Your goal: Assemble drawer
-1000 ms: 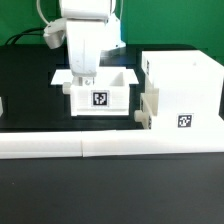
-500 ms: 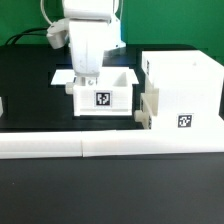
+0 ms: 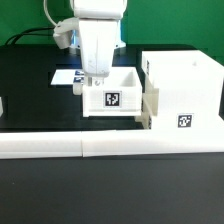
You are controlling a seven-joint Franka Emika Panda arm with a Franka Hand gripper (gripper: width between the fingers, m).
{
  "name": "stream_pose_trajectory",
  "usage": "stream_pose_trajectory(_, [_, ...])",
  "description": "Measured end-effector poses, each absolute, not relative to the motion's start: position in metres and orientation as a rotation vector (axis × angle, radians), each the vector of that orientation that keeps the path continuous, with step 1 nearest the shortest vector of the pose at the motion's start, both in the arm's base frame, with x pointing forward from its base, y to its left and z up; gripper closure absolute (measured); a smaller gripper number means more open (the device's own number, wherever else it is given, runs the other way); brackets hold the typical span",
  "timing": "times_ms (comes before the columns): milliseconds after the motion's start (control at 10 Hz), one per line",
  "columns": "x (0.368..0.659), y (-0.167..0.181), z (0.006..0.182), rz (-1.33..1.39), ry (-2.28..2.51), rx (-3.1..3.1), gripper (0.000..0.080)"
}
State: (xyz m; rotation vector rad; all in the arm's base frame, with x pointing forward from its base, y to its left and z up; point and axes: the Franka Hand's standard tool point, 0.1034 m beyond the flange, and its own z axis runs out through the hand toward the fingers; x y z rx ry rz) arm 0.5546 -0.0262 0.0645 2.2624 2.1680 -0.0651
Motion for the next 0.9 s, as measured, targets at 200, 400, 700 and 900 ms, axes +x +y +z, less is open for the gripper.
stream_pose_trajectory(200, [0.553, -0.021, 0.063, -0.071, 2.184, 2.251, 0.0757])
stream_pose_trajectory(400, [0.552, -0.016, 0.063, -0.078, 2.201, 2.239, 0.0757])
stream_pose_trajectory(700, [0.552, -0.015, 0.063, -0.079, 2.217, 2.225, 0.0757])
stream_pose_trajectory(900, [0.551, -0.007, 0.062, -0.081, 2.251, 2.197, 0.0757])
